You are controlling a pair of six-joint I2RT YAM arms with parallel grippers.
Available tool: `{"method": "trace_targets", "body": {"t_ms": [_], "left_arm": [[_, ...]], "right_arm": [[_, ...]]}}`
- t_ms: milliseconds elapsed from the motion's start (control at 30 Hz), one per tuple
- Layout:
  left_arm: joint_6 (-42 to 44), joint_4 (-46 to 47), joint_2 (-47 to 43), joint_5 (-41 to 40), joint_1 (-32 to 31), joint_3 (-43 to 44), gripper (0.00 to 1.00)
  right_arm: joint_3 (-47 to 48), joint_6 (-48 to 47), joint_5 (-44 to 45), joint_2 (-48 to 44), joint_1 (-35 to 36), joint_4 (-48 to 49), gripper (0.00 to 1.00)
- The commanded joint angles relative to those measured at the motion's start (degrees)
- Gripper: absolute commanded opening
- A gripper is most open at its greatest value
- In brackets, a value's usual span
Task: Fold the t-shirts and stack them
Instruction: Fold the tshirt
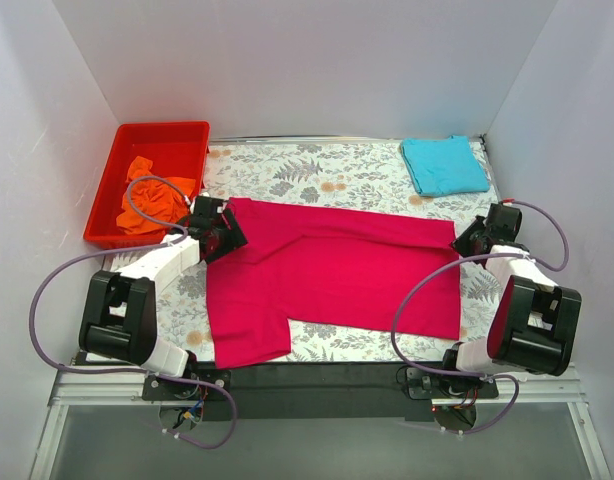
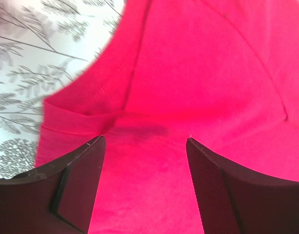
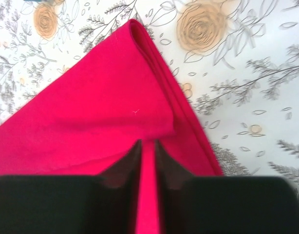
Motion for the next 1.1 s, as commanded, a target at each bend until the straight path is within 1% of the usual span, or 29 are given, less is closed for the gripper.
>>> {"method": "trace_targets", "body": {"t_ms": [0,33,100,200,267,400,500,567,633,700,767,800,933,967,1000,1067], "left_arm": [[-2.27,-0.80,-0.77,-2.41,1.06,1.89,0.63],[-2.62,-0.71,-0.77,-2.33,1.06,1.81,0.63],[-3.06,-0.27,-0.51,-1.36,1.06,0.93,0.63],[-3.94,0.08,-0.77,-0.48,1.06,-0.74,0.64],[-5.07,0.08,-1.38,0.04,1.06,-1.88,0.64],[-7.54,0.69,-3.40,1.45,1.06,-7.40,0.63],[-10.70,0.61,-6.21,2.51,1.06,-11.97,0.55],[-13.16,0.00,-9.27,2.25,1.06,-13.92,0.40],[-16.93,-2.02,-12.09,1.98,1.06,-16.72,0.30],[-20.00,-4.21,-16.84,2.07,1.06,-18.40,0.29],[-21.25,-5.89,-20.00,2.59,0.97,-20.33,0.29],[-21.69,-7.55,-23.67,2.60,0.97,-20.69,0.29],[-22.22,-10.72,-29.41,2.95,0.88,-21.05,0.29],[-22.05,-10.82,-29.77,2.95,0.88,-20.09,0.30],[-21.52,-10.64,-29.51,2.69,0.97,-19.38,0.34],[-20.56,-9.50,-28.20,2.51,0.97,-17.63,0.39]], "right_arm": [[2.20,-5.81,4.93,-1.82,-0.37,-2.49,0.25],[2.38,-6.43,4.75,-1.82,-0.37,-2.58,0.31],[2.56,-7.57,3.79,-1.91,-0.37,-2.75,0.39],[1.77,-7.58,-0.06,-2.53,-0.29,-3.37,0.46],[0.63,-7.49,-1.83,-3.40,-0.11,-3.37,0.47],[-2.97,-8.01,-2.98,-5.77,0.33,-3.55,0.48],[-4.21,-9.50,-4.56,-7.53,0.50,-3.81,0.48],[-4.30,-10.74,-4.65,-8.24,0.85,-4.68,0.49],[-4.21,-11.18,-4.74,-8.68,1.12,-5.48,0.48],[-4.21,-11.53,-4.65,-9.21,1.91,-6.18,0.49],[-4.21,-11.79,-4.65,-9.73,2.52,-6.36,0.50],[-4.13,-11.97,-4.57,-9.73,2.79,-6.53,0.51],[-3.16,-13.55,-4.48,-9.12,4.63,-6.97,0.54],[-2.55,-13.90,-4.39,-8.94,5.94,-6.97,0.54],[-2.19,-14.77,-4.30,-8.33,6.65,-6.97,0.54],[-1.40,-15.48,-4.39,-7.63,9.45,-6.97,0.54]]}}
